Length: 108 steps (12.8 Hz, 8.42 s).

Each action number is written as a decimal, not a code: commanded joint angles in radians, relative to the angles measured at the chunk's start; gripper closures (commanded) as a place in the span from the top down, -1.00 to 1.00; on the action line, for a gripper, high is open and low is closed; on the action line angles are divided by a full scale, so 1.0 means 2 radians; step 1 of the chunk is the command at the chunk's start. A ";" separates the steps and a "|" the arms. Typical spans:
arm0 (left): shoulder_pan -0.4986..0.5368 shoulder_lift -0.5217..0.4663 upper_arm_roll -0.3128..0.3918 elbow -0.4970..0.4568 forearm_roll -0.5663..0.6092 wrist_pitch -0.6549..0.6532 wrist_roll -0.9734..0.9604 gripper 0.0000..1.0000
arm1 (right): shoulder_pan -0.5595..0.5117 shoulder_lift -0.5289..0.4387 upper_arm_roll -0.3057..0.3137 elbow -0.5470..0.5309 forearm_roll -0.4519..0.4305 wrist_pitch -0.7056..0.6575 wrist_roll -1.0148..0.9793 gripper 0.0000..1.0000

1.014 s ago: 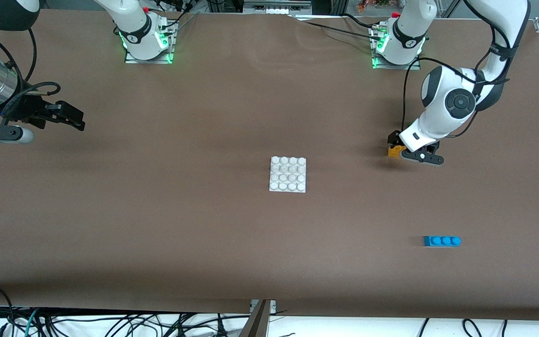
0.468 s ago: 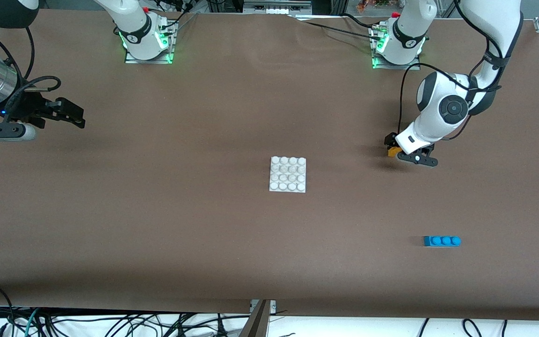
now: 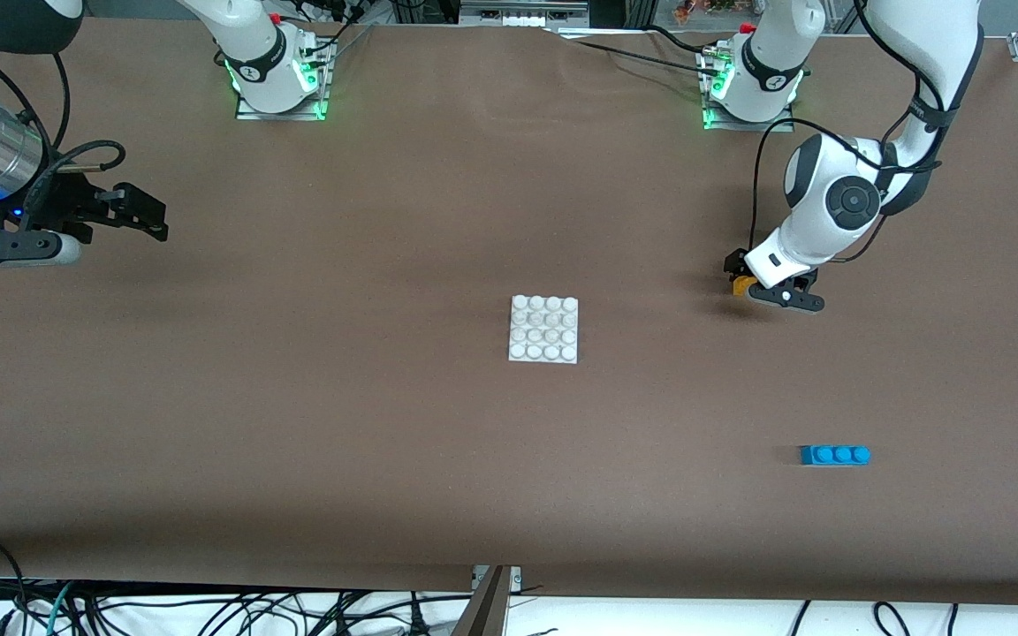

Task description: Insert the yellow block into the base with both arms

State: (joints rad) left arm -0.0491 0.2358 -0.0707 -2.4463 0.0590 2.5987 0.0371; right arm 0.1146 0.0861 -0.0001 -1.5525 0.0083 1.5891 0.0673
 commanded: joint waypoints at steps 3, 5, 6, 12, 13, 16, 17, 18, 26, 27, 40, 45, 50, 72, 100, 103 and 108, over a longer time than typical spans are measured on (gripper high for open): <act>0.005 -0.005 -0.002 -0.005 0.010 0.008 0.001 0.69 | -0.002 0.004 -0.001 0.009 0.000 -0.008 -0.008 1.00; 0.005 -0.005 -0.001 -0.005 0.010 0.008 0.001 0.30 | -0.001 0.006 -0.001 0.010 0.001 -0.006 -0.008 1.00; 0.005 -0.005 -0.001 -0.005 0.010 0.008 0.002 0.17 | 0.001 0.005 0.001 0.011 0.001 -0.005 -0.008 1.00; 0.005 -0.013 -0.002 -0.002 0.010 0.002 0.002 -0.31 | 0.003 0.006 0.001 0.011 0.004 -0.004 -0.005 1.00; 0.005 -0.019 -0.002 0.001 0.010 -0.007 0.001 -0.33 | 0.003 0.006 0.001 0.011 0.004 -0.004 -0.005 1.00; 0.004 -0.041 -0.011 0.016 0.006 -0.034 -0.001 -0.38 | 0.003 0.007 0.001 0.011 0.003 -0.002 -0.005 1.00; 0.004 -0.043 -0.017 0.033 0.004 -0.058 -0.003 -0.39 | 0.003 0.007 0.001 0.011 0.004 -0.003 -0.005 1.00; 0.003 -0.042 -0.027 0.065 0.004 -0.100 -0.008 -0.39 | 0.003 0.007 0.001 0.010 0.004 -0.003 -0.005 1.00; -0.013 0.054 -0.125 0.308 0.004 -0.268 -0.134 -0.44 | 0.002 0.007 0.000 0.011 0.000 -0.003 -0.009 1.00; -0.031 0.070 -0.126 0.331 0.005 -0.272 -0.147 -0.44 | 0.003 0.007 0.001 0.011 0.000 -0.004 -0.009 1.00; -0.216 0.240 -0.072 0.505 0.010 -0.275 -0.361 -0.43 | 0.006 0.022 0.001 0.011 -0.023 0.010 -0.008 1.00; -0.251 0.266 -0.043 0.532 0.010 -0.268 -0.376 -0.45 | 0.006 0.034 0.000 0.011 -0.033 0.018 -0.009 1.00; -0.260 0.278 -0.042 0.531 0.011 -0.246 -0.386 -0.47 | 0.009 0.038 0.000 0.011 -0.041 0.028 -0.008 1.00; -0.255 0.284 -0.044 0.530 0.031 -0.249 -0.381 1.00 | 0.036 0.035 0.001 0.021 -0.078 0.030 -0.001 1.00; 0.022 -0.137 0.016 0.327 -0.028 -0.418 -0.022 1.00 | 0.033 0.017 -0.016 0.003 -0.013 0.015 -0.001 1.00; 0.002 -0.125 0.034 0.363 -0.026 -0.451 -0.022 1.00 | 0.032 0.018 -0.036 0.005 0.008 0.021 -0.007 1.00; -0.011 -0.126 0.055 0.372 -0.033 -0.472 -0.021 1.00 | 0.032 0.000 -0.052 0.004 0.012 0.016 -0.010 1.00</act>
State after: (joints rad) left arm -0.0578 -0.0267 0.0234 -1.7336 0.0148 1.6849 -0.0294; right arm 0.1799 0.1282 -0.1036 -1.5272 0.0235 1.6280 0.0591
